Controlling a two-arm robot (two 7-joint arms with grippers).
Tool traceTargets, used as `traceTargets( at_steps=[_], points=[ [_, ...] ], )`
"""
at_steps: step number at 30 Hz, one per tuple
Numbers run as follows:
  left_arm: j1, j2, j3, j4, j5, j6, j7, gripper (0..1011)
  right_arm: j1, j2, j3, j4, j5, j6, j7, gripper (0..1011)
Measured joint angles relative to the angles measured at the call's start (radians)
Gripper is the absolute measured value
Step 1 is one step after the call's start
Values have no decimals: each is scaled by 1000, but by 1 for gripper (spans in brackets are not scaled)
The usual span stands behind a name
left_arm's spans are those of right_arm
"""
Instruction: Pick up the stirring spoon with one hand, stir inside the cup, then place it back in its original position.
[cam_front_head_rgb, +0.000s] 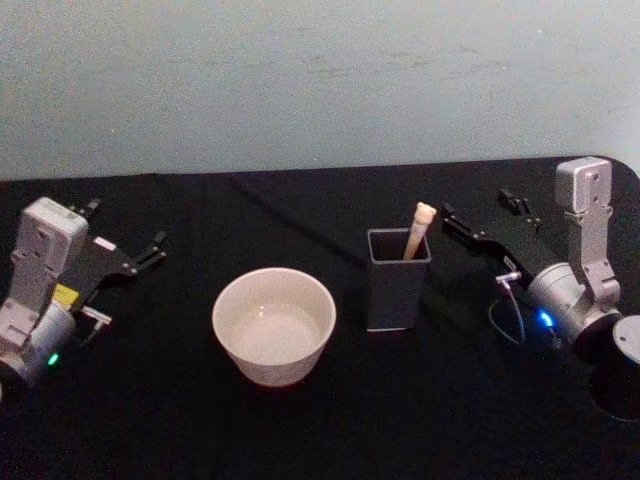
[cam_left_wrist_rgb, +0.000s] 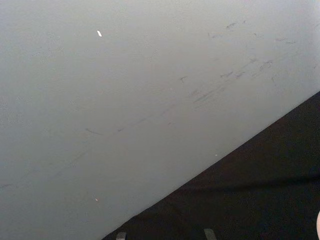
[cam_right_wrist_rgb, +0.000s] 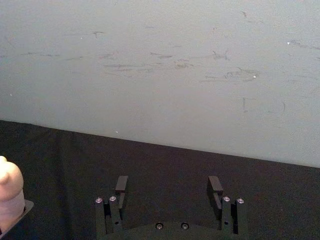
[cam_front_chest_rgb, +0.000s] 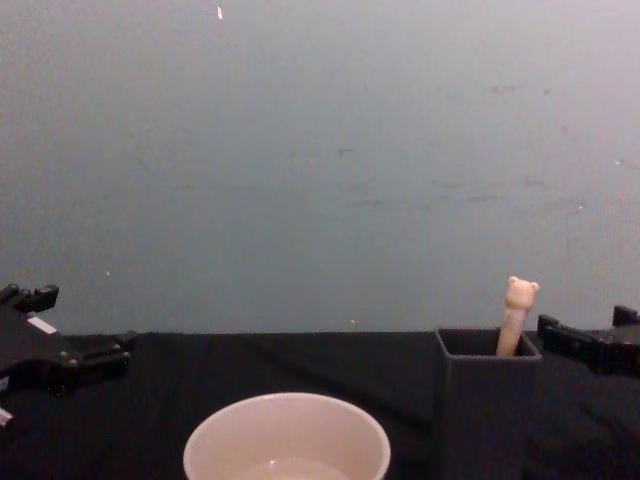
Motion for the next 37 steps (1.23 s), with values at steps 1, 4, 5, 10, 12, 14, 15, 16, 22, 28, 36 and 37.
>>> traceTargets(
  at_steps=[1,4,5,10,12,14,15,16,22,28,36,37],
  points=[
    [0,0,0,0,0,0,0,1001,0,0,0,0,0,0,0,1002],
    [0,0,0,0,0,0,0,1001,0,0,0,0,0,0,0,1002],
    [0,0,0,0,0,0,0,1001,0,0,0,0,0,0,0,1002],
    [0,0,0,0,0,0,0,1001,0,0,0,0,0,0,0,1002],
    [0,0,0,0,0,0,0,1001,0,0,0,0,1,0,0,1002],
    [0,0,0,0,0,0,0,1001,0,0,0,0,0,0,0,1002],
    [0,0,0,0,0,0,0,1001,0,0,0,0,0,0,0,1002],
    [0,0,0,0,0,0,0,1001,0,0,0,0,0,0,0,1002],
    [0,0,0,0,0,0,0,1001,0,0,0,0,0,0,0,1002],
    [0,0,0,0,0,0,0,1001,0,0,0,0,0,0,0,1000],
    [0,0,0,0,0,0,0,1001,0,0,0,0,0,0,0,1002],
    [0,0,0,0,0,0,0,1001,0,0,0,0,0,0,0,1002]
  ],
)
